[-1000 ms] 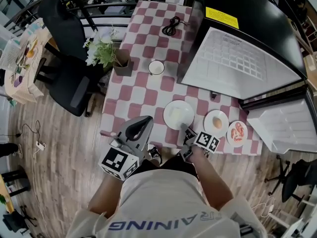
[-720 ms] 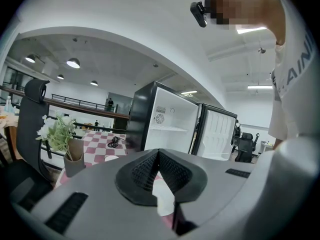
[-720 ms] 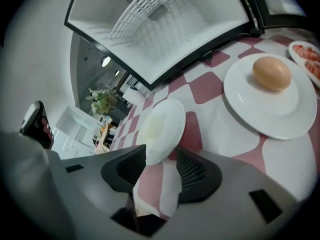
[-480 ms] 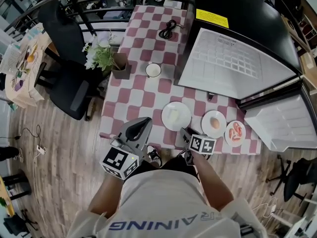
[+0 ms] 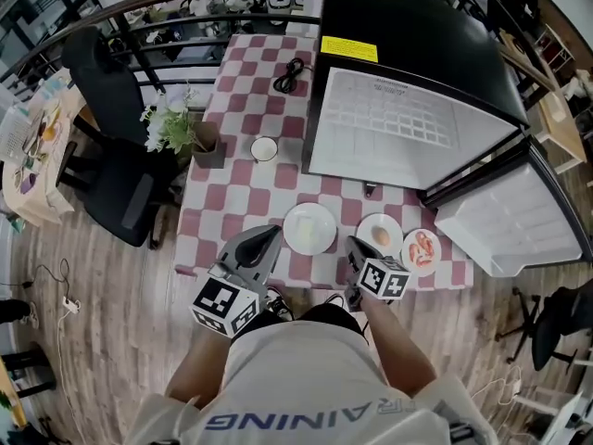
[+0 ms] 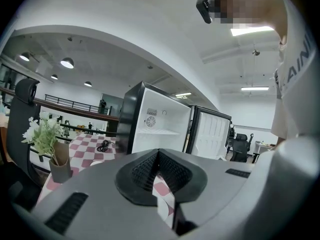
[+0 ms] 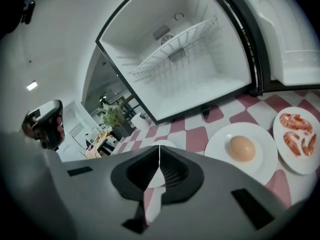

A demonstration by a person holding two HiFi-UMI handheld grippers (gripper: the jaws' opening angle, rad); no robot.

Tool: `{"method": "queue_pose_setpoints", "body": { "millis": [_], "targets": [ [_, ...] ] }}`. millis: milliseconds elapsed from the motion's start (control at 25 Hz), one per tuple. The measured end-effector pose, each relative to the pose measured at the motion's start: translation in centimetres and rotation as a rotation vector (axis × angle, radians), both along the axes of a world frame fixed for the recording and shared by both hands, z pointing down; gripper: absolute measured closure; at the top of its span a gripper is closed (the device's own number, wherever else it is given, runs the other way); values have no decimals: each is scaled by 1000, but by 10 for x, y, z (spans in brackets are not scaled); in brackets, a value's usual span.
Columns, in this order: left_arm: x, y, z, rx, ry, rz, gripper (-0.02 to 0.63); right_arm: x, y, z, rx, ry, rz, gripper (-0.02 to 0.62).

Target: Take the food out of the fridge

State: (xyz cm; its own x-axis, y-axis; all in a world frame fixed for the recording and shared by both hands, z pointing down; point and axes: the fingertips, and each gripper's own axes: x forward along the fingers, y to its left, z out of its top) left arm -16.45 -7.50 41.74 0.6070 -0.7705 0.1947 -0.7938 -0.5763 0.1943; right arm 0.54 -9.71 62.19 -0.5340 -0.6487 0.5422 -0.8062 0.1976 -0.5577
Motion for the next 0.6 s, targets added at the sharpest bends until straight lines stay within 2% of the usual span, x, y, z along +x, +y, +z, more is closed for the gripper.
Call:
{"method": "queue_pose_setpoints", "body": {
  "millis": [200,440,600],
  "targets": [
    [20,-8,-9,23,12,25,601,14,-8,-56,145,-12,-10,574],
    [59,-19,-36,79,43,88,601,35,-15,-135,354,51,-38,574],
    [80,-21,-63,145,48,118,601,50,-17,-187,476,74,-38,574]
  ]
}}
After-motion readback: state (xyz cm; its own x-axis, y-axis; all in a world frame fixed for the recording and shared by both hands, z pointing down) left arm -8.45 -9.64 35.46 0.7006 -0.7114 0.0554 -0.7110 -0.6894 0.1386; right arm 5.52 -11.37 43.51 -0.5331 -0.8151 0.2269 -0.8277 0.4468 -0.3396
